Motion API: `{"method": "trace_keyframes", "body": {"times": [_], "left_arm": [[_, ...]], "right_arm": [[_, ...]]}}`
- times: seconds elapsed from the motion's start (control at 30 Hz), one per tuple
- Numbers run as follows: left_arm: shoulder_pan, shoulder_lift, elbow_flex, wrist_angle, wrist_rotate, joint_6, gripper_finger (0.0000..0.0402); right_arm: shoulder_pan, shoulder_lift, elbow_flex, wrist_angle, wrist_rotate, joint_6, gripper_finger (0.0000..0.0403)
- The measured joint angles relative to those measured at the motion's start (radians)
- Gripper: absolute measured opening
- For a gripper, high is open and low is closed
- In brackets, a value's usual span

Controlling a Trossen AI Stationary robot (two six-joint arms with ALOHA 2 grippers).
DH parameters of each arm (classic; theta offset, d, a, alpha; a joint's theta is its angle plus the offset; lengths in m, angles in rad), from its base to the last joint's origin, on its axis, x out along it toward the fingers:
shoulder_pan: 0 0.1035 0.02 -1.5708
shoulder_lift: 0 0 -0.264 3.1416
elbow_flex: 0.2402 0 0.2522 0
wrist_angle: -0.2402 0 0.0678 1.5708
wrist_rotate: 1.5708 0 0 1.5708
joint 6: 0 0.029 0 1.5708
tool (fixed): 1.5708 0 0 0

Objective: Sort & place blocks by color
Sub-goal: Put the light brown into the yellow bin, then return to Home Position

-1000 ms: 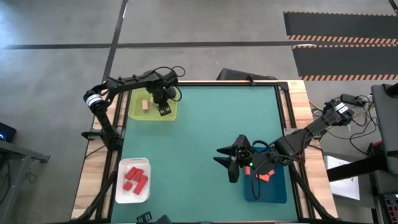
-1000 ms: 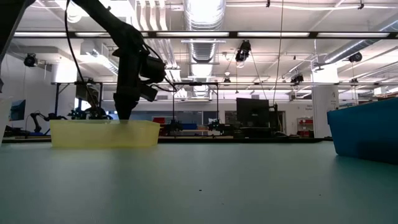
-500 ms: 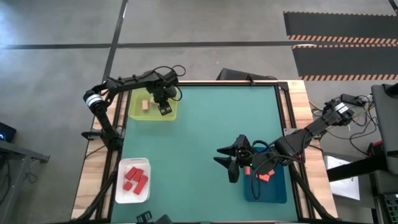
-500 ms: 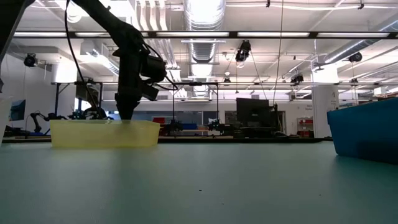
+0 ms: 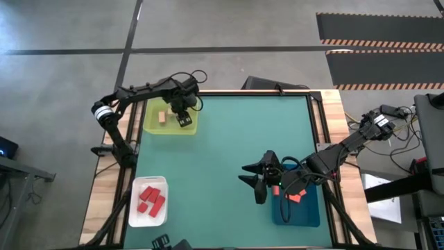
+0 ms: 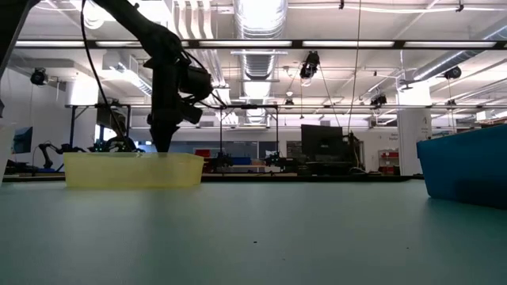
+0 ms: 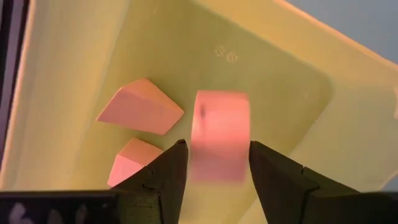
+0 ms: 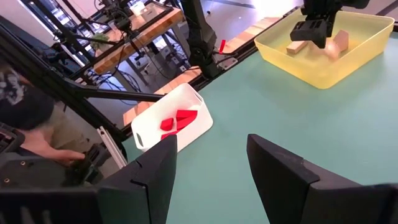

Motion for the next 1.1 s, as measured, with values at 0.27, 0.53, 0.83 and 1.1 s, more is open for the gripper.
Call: {"method": "trace_keyframes", "body": {"times": [0.27,0.53,0.83,1.1], "left_arm": [[0.000,-0.002,0.011,0.000,-0.043,-0.002,0.0226],[-0.011,-0.075,0.027,-0.049,-0.011,-0.006,0.0267],[-0.208,-0.496,-0.047,0.173,0.200,-0.340,0.0267],[-0.425,-0.845,-0.196,0.468,0.288,-0.367,0.0259]], "right_arm": [[0.000,0.000,0.000,0.000,0.000,0.000,0.0185],[0.000,0.000,0.000,0.000,0.003,-0.044,0.0185],[-0.086,0.000,-0.021,0.081,-0.011,-0.225,0.0185],[-0.240,-0.012,-0.031,0.160,-0.160,-0.530,0.0185]]}}
